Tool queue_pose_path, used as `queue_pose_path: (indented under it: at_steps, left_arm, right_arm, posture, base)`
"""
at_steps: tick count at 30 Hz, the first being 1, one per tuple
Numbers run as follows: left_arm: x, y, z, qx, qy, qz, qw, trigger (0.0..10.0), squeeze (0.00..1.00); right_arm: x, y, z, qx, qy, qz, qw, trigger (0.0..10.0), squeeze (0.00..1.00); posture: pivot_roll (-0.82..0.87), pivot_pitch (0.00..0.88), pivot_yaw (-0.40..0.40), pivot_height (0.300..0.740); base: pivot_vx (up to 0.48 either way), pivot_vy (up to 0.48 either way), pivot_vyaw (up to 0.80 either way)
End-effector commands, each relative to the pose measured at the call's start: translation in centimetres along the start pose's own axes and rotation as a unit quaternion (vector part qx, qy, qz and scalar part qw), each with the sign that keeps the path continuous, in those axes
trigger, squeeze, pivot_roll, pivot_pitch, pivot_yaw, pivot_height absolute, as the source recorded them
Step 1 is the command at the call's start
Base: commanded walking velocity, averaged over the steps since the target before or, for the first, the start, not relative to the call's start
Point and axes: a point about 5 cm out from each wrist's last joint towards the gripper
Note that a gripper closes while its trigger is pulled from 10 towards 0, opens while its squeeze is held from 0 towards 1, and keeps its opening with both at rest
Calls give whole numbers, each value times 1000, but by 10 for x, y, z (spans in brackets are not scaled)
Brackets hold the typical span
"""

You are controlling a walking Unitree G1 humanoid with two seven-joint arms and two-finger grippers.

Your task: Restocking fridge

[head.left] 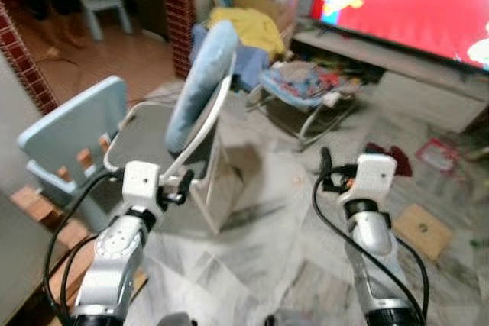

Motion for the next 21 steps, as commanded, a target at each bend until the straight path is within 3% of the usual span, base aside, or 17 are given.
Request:
queue_pose_path:
  at_steps: [1, 7, 21]
  left_arm:
    - [-8, -1, 2, -3, 3, -18, 1000, 10000, 0]
    - [-9, 0, 0, 1, 5, -21, 1000, 10000, 0]
    - [-12, -2, 2, -4, 8, -26, 1000, 10000, 0]
  right_arm:
    - [-8, -1, 1, 1, 7, -10, 1000, 10000, 0]
    - [-7, 0, -1, 4, 6, -11, 1000, 10000, 0]
    - [-7, -3, 1, 1, 7, -11, 1000, 10000, 0]
  posture:
    - [28, 21, -13, 740]
    - [31, 22, -15, 740]
    - [29, 20, -15, 740]
  base:
    - [0, 364, -800]
    - [0, 356, -800]
    - [0, 0, -800]
Point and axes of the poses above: a point about 5 cm out from each wrist's last joint towards the gripper, its own y axis pointing back from the gripper into the wrist, its own z axis along the axis of the wrist's last joint, x = y × z
